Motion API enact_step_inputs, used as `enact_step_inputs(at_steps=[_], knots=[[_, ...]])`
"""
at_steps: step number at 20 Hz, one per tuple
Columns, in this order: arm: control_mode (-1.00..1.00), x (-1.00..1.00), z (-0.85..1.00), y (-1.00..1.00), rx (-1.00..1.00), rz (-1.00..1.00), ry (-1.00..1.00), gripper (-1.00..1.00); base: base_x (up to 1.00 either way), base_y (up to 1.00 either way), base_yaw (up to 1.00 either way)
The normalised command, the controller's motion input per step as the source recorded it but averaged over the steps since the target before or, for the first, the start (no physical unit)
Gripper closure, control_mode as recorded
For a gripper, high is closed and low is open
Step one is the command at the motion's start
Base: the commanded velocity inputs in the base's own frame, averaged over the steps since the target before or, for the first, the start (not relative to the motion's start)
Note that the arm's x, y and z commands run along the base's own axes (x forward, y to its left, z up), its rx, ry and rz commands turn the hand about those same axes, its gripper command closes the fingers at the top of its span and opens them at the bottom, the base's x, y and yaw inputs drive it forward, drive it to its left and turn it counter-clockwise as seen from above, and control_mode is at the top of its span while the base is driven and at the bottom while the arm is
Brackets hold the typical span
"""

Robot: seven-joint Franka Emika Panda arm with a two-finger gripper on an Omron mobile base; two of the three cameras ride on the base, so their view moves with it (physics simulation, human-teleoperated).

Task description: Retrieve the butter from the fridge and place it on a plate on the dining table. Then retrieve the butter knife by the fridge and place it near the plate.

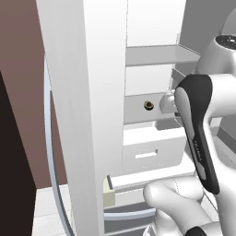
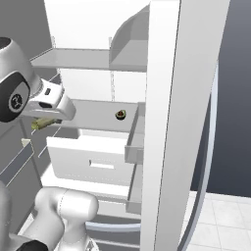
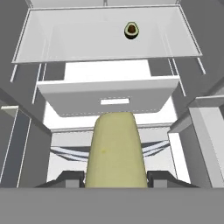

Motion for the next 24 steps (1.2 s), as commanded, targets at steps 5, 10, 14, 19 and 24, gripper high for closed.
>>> enact_step_inputs(at_steps=[5,10,14,19,24], knots=[[-1.0,-0.12,-0.42,0.0,0.0,0.0,0.0,1.0,0.0,0.0,0.0],[-1.0,0.05,-0.3,0.0,0.0,0.0,0.0,1.0,0.0,0.0,0.0],[-1.0,0.02,-0.05,0.0,0.0,0.0,0.0,1.0,0.0,0.0,0.0],[-1.0,0.0,0.0,0.0,0.0,0.0,0.0,1.0,0.0,0.0,0.0],[-1.0,0.0,-0.04,0.0,0.0,0.0,0.0,1.0,0.0,0.0,0.0]])
